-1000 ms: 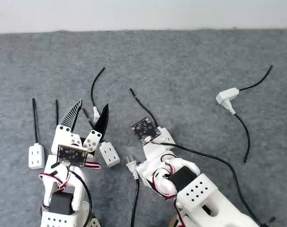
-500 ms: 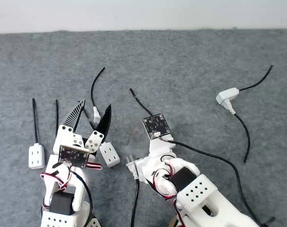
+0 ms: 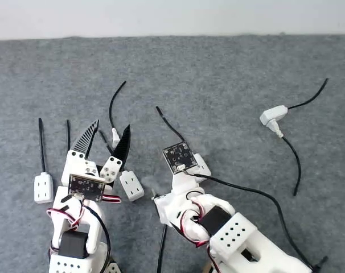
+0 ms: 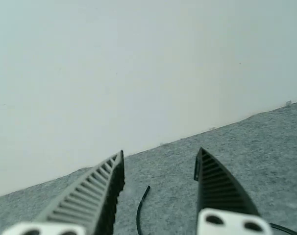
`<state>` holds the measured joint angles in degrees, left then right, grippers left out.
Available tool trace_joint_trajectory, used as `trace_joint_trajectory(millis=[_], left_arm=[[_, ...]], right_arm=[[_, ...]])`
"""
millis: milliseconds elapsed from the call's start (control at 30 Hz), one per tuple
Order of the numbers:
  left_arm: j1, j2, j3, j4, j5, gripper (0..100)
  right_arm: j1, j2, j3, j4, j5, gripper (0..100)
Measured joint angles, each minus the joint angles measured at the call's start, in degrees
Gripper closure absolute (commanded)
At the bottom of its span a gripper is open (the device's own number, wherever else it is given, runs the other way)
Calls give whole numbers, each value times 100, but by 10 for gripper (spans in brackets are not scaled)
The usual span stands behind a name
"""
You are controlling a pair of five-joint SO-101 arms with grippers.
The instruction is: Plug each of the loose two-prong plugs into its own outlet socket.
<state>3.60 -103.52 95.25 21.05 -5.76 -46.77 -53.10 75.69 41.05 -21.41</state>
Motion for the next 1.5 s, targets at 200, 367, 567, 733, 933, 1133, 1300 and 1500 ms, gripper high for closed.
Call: trace_joint_trajectory(millis=[200, 367, 567, 733, 933, 1133, 1300, 1500], left_arm=[[0, 0, 0, 0, 0, 773], [0, 0, 0, 0, 0, 773], [53, 0, 0, 0, 0, 773], [97, 0, 0, 0, -70, 773], [97, 0, 0, 0, -114, 773], [97, 0, 0, 0, -114, 773], [97, 0, 0, 0, -132, 773], [97, 0, 0, 0, -149, 773]], right_arm=[[-18, 1257, -9, -721, 0, 713], [-26, 2567, -695, -642, 0, 712], [-123, 3095, -1134, -527, 0, 712], [-220, 3121, -1134, -668, 0, 713], [-229, 3121, -1134, -668, 0, 714], [-237, 3165, -1134, -791, 0, 715], [-237, 3174, -1134, -976, 0, 788], [-237, 3244, -1134, -1187, 0, 916]])
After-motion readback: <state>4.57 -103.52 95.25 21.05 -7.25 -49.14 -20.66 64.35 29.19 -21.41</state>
